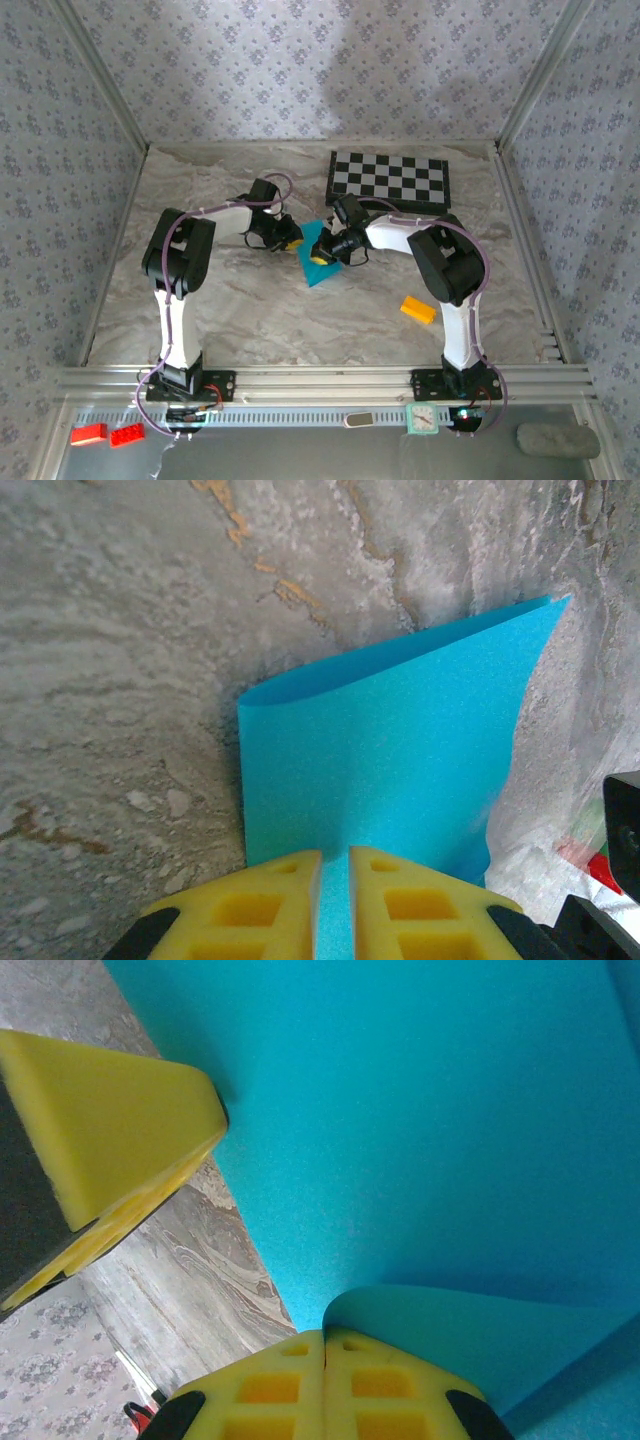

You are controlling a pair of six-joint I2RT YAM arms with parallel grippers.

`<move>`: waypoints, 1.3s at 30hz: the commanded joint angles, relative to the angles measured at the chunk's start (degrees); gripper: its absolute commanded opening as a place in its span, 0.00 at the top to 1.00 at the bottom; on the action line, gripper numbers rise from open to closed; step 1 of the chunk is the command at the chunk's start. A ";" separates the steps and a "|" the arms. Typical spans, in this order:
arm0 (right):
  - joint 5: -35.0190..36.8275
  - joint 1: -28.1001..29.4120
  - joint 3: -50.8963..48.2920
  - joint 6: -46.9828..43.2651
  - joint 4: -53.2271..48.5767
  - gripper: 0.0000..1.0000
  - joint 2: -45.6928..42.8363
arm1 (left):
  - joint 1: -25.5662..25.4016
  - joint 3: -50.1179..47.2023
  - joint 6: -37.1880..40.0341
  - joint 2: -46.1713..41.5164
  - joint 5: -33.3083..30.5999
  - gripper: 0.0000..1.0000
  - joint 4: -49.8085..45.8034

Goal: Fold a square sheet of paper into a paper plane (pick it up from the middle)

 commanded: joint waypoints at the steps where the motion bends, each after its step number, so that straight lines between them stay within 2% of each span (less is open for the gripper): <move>1: -0.48 0.47 1.42 0.38 -1.02 1.00 1.70 | -0.57 0.07 0.40 2.23 -0.42 0.83 -2.78; 21: 1.41 0.40 2.16 -1.17 -5.06 1.00 1.79 | -0.57 0.18 0.39 2.25 -0.51 0.83 -2.94; 39: 0.22 0.41 2.56 -1.36 -4.74 1.00 3.16 | -0.57 0.29 0.46 2.32 -0.42 0.84 -2.96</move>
